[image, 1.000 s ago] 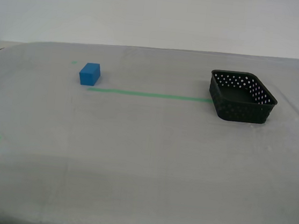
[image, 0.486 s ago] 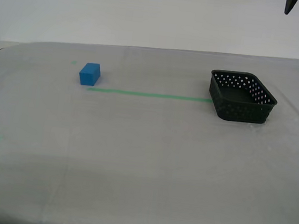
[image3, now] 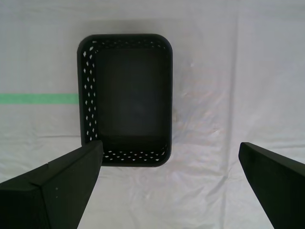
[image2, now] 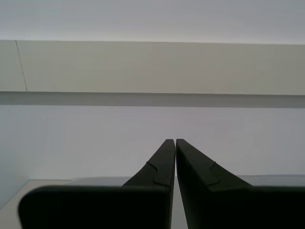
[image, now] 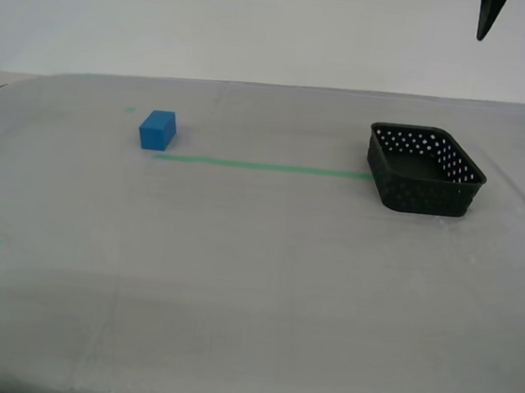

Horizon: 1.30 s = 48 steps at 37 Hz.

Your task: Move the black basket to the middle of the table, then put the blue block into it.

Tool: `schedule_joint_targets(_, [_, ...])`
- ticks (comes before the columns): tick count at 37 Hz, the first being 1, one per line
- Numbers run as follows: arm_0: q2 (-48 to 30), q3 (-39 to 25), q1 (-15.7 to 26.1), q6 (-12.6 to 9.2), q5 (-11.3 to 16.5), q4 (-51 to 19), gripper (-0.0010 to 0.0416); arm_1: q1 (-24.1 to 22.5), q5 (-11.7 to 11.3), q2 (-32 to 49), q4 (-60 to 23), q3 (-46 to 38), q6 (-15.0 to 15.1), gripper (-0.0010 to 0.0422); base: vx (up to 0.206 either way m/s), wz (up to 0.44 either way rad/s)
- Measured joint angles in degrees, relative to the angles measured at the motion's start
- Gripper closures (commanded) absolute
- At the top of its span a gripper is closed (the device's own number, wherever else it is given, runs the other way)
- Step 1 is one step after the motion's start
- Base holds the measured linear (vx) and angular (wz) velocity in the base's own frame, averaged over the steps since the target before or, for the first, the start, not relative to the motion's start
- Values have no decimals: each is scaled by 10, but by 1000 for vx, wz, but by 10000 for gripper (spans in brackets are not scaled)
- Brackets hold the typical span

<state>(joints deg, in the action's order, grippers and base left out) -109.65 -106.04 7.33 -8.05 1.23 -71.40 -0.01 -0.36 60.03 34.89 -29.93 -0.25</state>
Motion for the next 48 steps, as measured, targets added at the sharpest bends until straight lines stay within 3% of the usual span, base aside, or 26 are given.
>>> schedule_joint_targets(17, [-72,0,2,1,0,28,6,0,0,0,0,0,0,412,0,0])
schedule_joint_targets(48, [-194,0,-2,35,8,77,6,0,0,0,0,0,0,412,0,0])
